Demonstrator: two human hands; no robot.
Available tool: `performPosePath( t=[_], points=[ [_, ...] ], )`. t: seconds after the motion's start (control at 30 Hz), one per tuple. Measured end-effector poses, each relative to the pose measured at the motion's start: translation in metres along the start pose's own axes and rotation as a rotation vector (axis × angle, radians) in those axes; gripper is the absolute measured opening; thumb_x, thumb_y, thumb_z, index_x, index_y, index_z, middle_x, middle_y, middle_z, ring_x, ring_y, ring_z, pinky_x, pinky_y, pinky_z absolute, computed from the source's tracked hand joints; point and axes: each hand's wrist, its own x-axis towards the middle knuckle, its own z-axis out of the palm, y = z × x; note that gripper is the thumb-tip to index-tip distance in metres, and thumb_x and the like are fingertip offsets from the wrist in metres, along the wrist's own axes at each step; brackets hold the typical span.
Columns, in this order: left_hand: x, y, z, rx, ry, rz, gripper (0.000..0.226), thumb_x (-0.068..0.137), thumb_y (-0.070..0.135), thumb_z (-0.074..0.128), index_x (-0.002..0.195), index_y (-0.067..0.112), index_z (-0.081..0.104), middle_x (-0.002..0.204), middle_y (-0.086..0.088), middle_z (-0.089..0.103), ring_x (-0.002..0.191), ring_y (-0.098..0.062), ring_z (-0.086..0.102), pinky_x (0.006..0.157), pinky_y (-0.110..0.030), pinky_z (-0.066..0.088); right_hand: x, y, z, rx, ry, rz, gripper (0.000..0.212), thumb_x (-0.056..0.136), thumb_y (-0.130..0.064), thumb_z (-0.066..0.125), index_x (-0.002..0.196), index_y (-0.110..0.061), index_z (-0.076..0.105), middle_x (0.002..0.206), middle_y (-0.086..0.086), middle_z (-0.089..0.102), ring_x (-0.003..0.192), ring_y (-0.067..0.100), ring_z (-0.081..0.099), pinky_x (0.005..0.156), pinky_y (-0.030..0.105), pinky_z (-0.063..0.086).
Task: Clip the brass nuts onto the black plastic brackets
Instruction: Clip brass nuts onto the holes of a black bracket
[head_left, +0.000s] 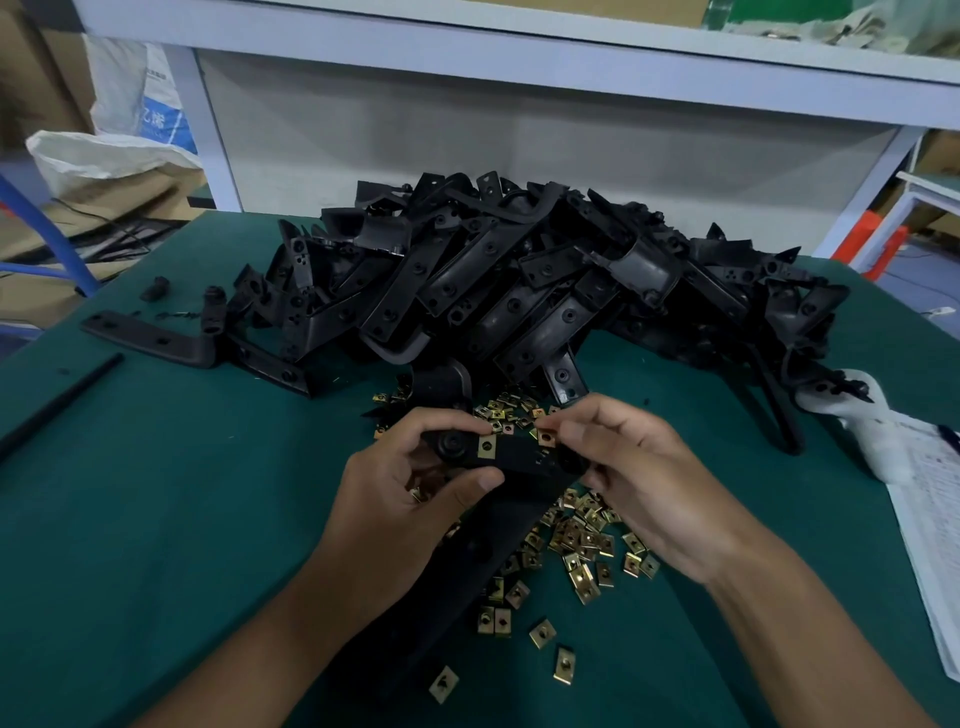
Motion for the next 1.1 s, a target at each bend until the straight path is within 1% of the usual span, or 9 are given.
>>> performPosePath(
  t=[0.13,0.3,0.47,0.57,0.63,0.73,0.9,1.03,1.1],
  points=[
    [0.002,0.002,-0.001,-0.037,-0.001,-0.016,0.026,0.079,0.041,0.077,0.104,0.042,0.069,0.096,0.009,0.076,0.087,-0.006,0.073,0.073,-0.014,0.055,-0.001,0.004,-0.003,-0.085,-0.014,-0.086,0.034,0.068,-0.036,0.084,0.1,-0.03,0.076,0.076,-0.008,0.053,0.075,0.015,0.049,0.071,0.024,0.045],
    [0.002,0.002,-0.002,-0.051,0.0,-0.03,0.025,0.078,0.041,0.077,0.103,0.043,0.069,0.094,0.01,0.077,0.087,-0.005,0.073,0.071,-0.013,0.054,-0.004,0.003,-0.001,-0.25,0.005,-0.165,0.041,0.067,-0.036,0.087,0.106,-0.035,0.073,0.093,-0.008,0.069,0.073,0.014,0.051,0.066,0.021,0.047],
    [0.001,0.001,-0.002,-0.001,-0.002,-0.013,0.025,0.08,0.039,0.076,0.104,0.043,0.068,0.095,0.011,0.075,0.084,-0.003,0.072,0.069,-0.012,0.053,-0.004,0.007,0.002,-0.294,0.017,-0.221,0.031,0.073,-0.035,0.083,0.102,-0.034,0.073,0.095,0.012,0.07,0.086,0.048,0.056,0.076,0.06,0.049],
    [0.0,-0.001,-0.003,0.005,-0.003,-0.026,0.026,0.08,0.039,0.076,0.105,0.043,0.069,0.097,0.01,0.076,0.085,-0.005,0.072,0.069,-0.012,0.053,-0.004,0.009,-0.001,-0.376,0.041,-0.232,0.028,0.072,-0.046,0.082,0.098,-0.038,0.074,0.072,0.004,0.056,0.071,0.035,0.051,0.062,0.044,0.042],
    [0.0,-0.001,-0.003,0.008,-0.005,-0.025,0.026,0.08,0.04,0.076,0.105,0.043,0.069,0.098,0.009,0.076,0.087,-0.006,0.072,0.07,-0.013,0.054,-0.004,0.01,-0.002,-0.403,0.064,-0.244,0.029,0.071,-0.05,0.082,0.098,-0.039,0.075,0.069,0.011,0.045,0.067,0.032,0.042,0.059,0.038,0.034],
    [0.001,0.002,-0.003,0.015,0.001,-0.014,0.026,0.08,0.039,0.076,0.104,0.041,0.069,0.097,0.01,0.076,0.087,-0.005,0.072,0.071,-0.013,0.054,-0.004,0.009,-0.001,-0.403,0.078,-0.274,0.028,0.071,-0.05,0.083,0.096,-0.04,0.075,0.076,0.023,0.051,0.069,0.035,0.043,0.059,0.041,0.034],
    [-0.004,0.013,0.003,-0.031,0.001,-0.049,0.024,0.08,0.037,0.084,0.099,0.041,0.07,0.093,0.01,0.076,0.082,-0.005,0.072,0.068,-0.014,0.054,-0.01,-0.006,0.002,-0.299,0.046,-0.263,0.024,0.073,-0.033,0.086,0.095,-0.031,0.077,0.092,0.012,0.072,0.084,0.042,0.065,0.072,0.058,0.054],
    [-0.004,0.034,0.016,-0.008,0.009,0.001,0.027,0.078,0.028,0.085,0.095,0.043,0.07,0.087,0.015,0.074,0.074,0.003,0.068,0.063,-0.01,0.051,-0.035,-0.03,-0.008,-0.419,0.117,-0.328,0.025,0.073,-0.039,0.085,0.097,-0.04,0.076,0.086,-0.001,0.063,0.075,0.017,0.06,0.068,0.028,0.047],
    [-0.005,0.052,0.032,0.015,-0.045,0.072,0.026,0.077,0.035,0.08,0.096,0.048,0.067,0.091,0.018,0.073,0.078,0.001,0.07,0.064,-0.01,0.052,-0.063,-0.043,-0.02,-0.579,0.214,-0.399,0.027,0.074,-0.045,0.082,0.1,-0.045,0.074,0.079,-0.007,0.055,0.075,0.017,0.054,0.069,0.027,0.043]
  ],
)
